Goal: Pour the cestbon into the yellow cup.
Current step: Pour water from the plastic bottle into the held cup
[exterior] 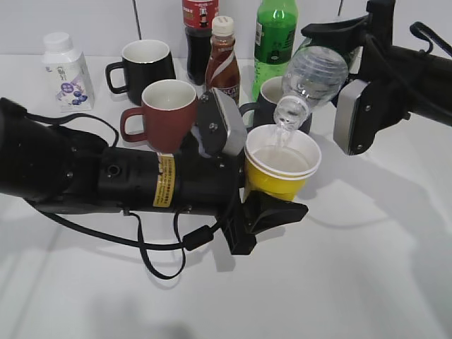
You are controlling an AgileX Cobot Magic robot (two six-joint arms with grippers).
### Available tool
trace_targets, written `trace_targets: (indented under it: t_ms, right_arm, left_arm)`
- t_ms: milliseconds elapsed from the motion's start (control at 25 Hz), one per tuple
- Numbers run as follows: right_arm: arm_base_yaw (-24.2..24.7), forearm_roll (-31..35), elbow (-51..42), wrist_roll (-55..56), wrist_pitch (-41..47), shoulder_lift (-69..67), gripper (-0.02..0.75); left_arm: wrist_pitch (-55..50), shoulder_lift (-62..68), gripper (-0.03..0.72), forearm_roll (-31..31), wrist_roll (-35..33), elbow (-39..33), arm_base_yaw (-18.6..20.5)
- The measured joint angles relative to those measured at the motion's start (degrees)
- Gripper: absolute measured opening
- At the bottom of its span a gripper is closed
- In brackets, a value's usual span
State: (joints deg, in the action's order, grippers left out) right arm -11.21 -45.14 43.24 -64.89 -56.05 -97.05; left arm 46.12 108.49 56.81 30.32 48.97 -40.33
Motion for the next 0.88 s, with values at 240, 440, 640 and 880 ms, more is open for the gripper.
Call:
trace_targets:
  t_ms: [240, 440, 640, 880]
  right_arm:
    - [0.00, 0.14, 0.00, 11.50, -0.06, 0.00, 0.449]
    - [0.00, -2.43, 0.00, 27.54, -0.11, 0.00, 0.449]
    - [0.00, -3.35, 0.00, 43.88, -0.16, 0.00, 0.449]
    - [0.00, -1.24, 0.23, 59.55, -2.91, 0.00, 0.449]
  left_arm:
    - [0.00, 0.00, 0.436, -0.31, 0.00, 0.00, 0.00]
    - [1.67, 0.00, 0.435, -2.39, 0.00, 0.00, 0.90]
    - [3.19, -0.07, 0.435, -3.00, 0.00, 0.00, 3.19]
    - [3.33, -2.83, 0.435, -4.30, 0.00, -1.11, 5.59]
